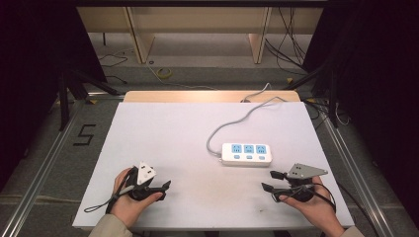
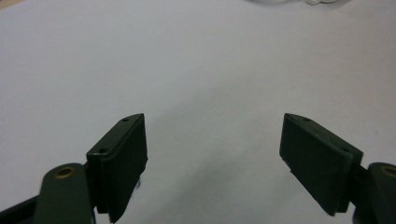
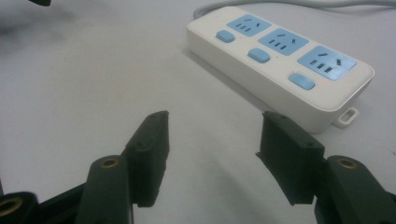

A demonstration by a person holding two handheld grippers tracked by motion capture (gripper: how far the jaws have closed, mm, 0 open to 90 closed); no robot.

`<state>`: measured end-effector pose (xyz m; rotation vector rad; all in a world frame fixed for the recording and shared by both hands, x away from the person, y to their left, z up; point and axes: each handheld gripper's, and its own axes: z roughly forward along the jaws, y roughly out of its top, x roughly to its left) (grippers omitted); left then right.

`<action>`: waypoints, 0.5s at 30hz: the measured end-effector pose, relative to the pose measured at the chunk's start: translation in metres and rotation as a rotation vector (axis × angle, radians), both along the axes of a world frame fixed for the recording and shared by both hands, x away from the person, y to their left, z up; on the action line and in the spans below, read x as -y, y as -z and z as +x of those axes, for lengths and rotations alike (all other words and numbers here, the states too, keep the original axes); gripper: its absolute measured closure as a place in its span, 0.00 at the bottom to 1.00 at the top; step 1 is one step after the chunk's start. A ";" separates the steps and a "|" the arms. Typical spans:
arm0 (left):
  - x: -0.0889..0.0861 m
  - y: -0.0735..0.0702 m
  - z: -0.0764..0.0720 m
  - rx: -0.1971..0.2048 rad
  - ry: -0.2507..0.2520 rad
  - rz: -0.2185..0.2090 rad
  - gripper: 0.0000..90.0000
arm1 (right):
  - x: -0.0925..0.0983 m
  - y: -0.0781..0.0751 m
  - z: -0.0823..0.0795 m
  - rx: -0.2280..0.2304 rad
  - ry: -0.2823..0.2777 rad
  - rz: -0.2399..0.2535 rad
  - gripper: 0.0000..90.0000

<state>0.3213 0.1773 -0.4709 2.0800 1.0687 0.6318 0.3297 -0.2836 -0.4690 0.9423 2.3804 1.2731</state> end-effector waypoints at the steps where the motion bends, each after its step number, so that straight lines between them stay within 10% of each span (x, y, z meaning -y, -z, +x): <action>1: -0.001 0.000 0.000 -0.002 -0.005 0.001 0.26 | 0.000 -0.001 0.000 -0.001 0.001 -0.001 0.49; 15: -0.004 0.002 0.001 -0.010 -0.019 0.023 0.25 | -0.001 -0.008 -0.003 -0.027 0.011 -0.083 0.60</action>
